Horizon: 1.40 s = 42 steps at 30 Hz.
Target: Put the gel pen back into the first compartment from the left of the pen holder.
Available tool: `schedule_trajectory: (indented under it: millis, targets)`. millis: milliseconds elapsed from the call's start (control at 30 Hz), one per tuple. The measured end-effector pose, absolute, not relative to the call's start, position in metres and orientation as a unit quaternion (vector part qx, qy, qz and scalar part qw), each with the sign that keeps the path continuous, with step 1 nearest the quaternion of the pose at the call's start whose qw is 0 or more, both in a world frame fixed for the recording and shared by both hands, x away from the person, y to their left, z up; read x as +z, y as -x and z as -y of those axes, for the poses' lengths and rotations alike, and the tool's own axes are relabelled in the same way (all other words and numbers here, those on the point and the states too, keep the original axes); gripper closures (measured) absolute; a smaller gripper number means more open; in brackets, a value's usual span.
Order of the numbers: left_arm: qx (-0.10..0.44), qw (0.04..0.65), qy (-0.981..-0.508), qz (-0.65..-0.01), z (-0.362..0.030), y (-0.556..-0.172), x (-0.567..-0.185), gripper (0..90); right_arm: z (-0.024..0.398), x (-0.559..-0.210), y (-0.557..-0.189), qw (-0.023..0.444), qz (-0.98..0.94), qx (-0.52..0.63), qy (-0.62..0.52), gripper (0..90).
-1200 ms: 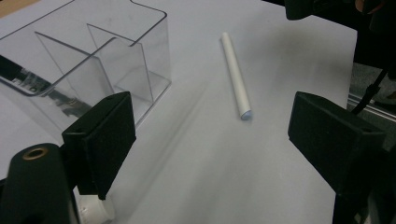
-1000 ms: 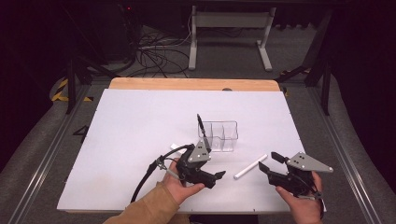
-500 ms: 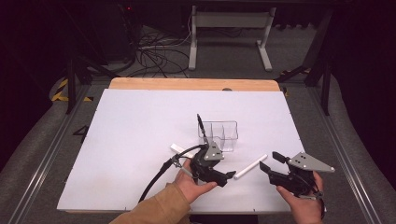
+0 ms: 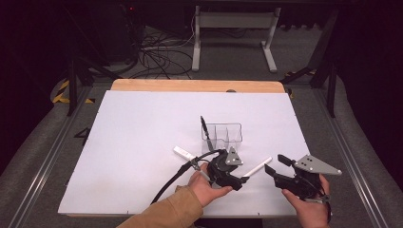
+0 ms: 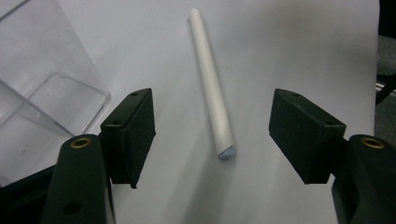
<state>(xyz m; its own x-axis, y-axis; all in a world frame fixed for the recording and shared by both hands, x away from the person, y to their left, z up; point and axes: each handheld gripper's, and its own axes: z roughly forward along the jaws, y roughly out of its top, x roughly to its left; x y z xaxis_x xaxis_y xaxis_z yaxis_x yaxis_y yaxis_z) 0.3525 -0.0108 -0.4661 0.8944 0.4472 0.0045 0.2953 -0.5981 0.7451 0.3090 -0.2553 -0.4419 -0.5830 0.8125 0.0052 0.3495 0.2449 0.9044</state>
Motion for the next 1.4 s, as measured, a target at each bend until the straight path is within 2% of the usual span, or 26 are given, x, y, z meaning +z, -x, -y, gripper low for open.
schedule_trajectory:
  millis: [433,633,867,1167,1400]
  targets:
    - [0.100,0.361,-0.905,-0.201,0.036,-0.359,-0.482,45.5,0.257,-0.443,-0.309,0.241,-0.750,0.476,-0.391,37.4]
    - [0.089,0.342,-0.914,-0.199,0.041,-0.361,-0.489,63.1,0.257,-0.443,-0.309,0.239,-0.750,0.475,-0.393,37.3]
    - [0.100,0.332,-0.915,-0.206,0.043,-0.360,-0.488,78.0,0.256,-0.444,-0.310,0.237,-0.752,0.476,-0.391,37.2]
    - [0.105,0.332,-0.915,-0.203,0.037,-0.360,-0.482,78.4,0.257,-0.443,-0.309,0.235,-0.750,0.481,-0.388,38.2]
    - [0.111,0.369,-0.901,-0.198,0.021,-0.355,-0.467,78.5,0.257,-0.439,-0.305,0.234,-0.742,0.501,-0.380,39.5]
